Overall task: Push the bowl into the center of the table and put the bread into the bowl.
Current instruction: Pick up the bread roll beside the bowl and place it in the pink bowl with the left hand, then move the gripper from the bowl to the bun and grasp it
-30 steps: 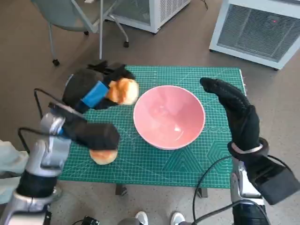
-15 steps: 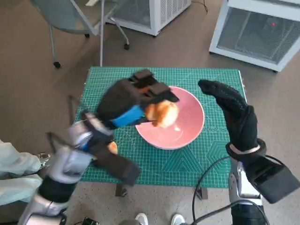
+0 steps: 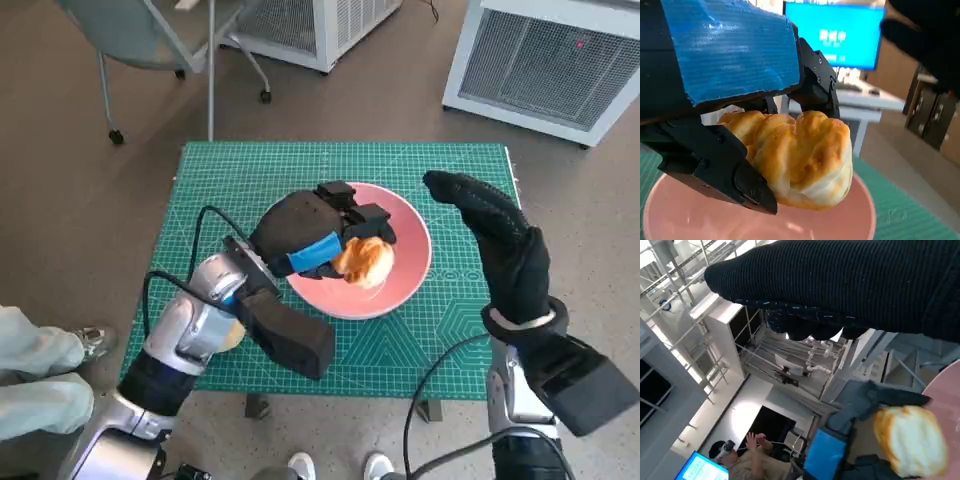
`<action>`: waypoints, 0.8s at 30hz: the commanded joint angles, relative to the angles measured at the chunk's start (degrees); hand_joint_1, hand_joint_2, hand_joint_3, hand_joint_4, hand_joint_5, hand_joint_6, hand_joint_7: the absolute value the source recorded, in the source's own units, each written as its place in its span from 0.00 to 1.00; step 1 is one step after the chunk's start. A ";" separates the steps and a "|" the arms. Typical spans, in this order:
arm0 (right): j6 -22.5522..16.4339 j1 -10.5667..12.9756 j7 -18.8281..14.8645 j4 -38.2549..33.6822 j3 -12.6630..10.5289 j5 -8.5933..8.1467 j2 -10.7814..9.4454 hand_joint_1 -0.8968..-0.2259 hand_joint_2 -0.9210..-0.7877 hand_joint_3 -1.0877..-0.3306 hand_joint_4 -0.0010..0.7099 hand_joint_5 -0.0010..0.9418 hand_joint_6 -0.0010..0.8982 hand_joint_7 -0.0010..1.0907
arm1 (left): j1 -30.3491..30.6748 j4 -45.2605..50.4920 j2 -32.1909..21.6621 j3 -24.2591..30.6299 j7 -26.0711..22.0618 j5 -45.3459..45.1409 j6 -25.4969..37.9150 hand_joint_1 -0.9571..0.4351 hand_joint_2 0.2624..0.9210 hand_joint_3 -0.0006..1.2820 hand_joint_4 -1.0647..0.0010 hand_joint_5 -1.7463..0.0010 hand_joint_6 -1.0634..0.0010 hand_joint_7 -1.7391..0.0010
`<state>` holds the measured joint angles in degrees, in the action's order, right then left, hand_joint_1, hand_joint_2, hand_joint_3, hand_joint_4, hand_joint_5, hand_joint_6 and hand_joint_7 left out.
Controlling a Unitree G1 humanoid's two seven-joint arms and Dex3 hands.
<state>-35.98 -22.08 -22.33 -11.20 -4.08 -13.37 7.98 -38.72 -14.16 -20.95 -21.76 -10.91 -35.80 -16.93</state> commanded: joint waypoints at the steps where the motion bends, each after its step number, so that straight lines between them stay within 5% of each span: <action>1: 0.60 1.28 0.27 0.08 -0.10 -0.46 -0.41 0.31 0.00 0.39 0.17 0.00 0.00 0.41 | 1.02 3.16 -0.38 1.00 -2.12 2.05 0.18 0.70 0.95 0.08 0.48 0.62 0.53 0.56; 4: 0.74 1.38 0.47 0.41 -0.11 -0.27 -0.52 0.31 0.00 0.39 0.17 0.00 0.00 0.41 | 1.72 4.44 -1.18 1.22 -2.84 1.91 0.10 0.65 0.87 0.03 0.67 0.87 0.61 0.83; 8: 0.76 1.43 0.69 0.45 -0.07 -0.03 -0.77 0.31 0.00 0.39 0.17 0.00 0.00 0.41 | 2.18 6.43 -2.62 1.50 -4.56 1.57 0.72 0.54 0.80 0.01 0.86 0.97 0.69 0.96; 14: 0.66 1.47 0.93 0.43 0.06 0.32 -1.02 0.31 0.00 0.39 0.17 0.00 0.00 0.41 | 3.92 11.59 -4.59 3.23 -8.80 3.35 3.22 0.43 0.77 0.00 0.98 1.00 0.75 0.99; 24: 0.61 1.05 0.96 -0.16 0.32 0.53 -1.37 0.32 0.00 0.39 0.18 0.00 0.00 0.41 | 7.70 20.95 -10.13 10.74 -17.00 13.00 5.47 0.38 0.77 0.00 1.00 1.00 0.77 1.00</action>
<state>-35.92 -21.70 -21.67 -10.70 -4.00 -13.19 6.76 -32.46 3.60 -28.68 -14.09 -25.50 -26.33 -12.13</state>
